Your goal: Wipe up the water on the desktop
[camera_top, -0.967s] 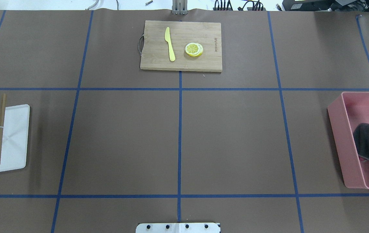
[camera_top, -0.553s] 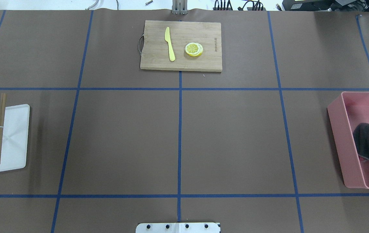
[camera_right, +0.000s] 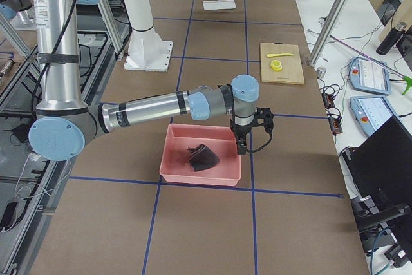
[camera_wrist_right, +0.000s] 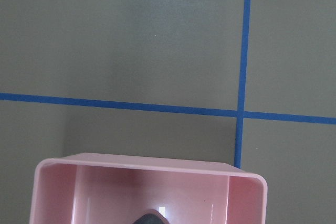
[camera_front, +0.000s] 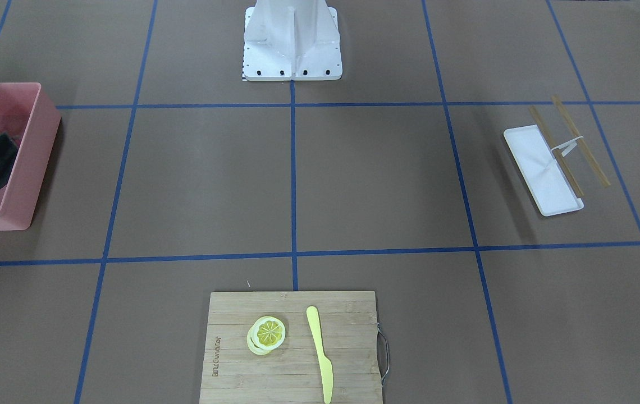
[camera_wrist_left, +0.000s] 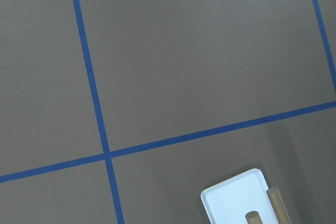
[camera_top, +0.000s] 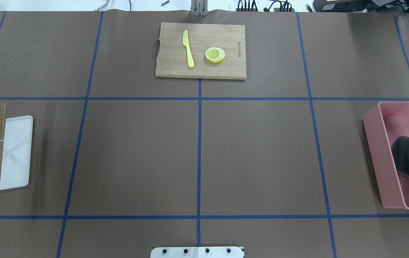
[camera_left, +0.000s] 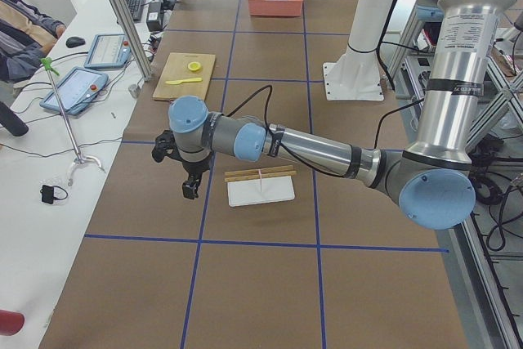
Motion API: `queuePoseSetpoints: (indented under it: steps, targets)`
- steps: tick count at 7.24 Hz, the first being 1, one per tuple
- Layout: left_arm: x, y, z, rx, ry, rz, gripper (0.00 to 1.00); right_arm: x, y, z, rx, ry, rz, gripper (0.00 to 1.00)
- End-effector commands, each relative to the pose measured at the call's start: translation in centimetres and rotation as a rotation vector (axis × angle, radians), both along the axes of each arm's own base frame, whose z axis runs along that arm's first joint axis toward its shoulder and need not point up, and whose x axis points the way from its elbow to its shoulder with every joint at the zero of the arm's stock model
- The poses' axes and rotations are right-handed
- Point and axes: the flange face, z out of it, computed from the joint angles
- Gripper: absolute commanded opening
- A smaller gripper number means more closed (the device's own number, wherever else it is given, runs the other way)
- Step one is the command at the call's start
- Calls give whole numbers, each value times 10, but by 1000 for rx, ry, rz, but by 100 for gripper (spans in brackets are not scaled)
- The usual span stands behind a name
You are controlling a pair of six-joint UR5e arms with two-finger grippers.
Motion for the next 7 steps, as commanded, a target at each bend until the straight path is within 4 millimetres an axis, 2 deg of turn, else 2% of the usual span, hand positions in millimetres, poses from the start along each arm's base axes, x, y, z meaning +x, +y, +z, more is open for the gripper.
queuePoseSetpoints:
  steps: [1, 2, 3, 4, 5, 7]
  targets:
    - [-2, 10, -16, 43, -23, -2, 98, -3, 1, -8, 12, -43, -16, 100]
    - [-5, 16, -39, 77, -10, -12, 98, 2, 8, -9, -5, -90, -7, 100]
    - [-2, 16, -40, 79, -9, -6, 98, -2, 12, -39, 50, -126, -25, 100]
    - [-1, 15, -41, 80, -8, -5, 98, -3, 16, -49, 62, -152, -35, 100]
    - [-4, 29, -24, 58, -9, -4, 98, -4, 16, -50, 65, -162, -39, 100]
    - [-3, 32, -18, 55, -9, -3, 98, -3, 17, -49, 65, -159, -39, 100]
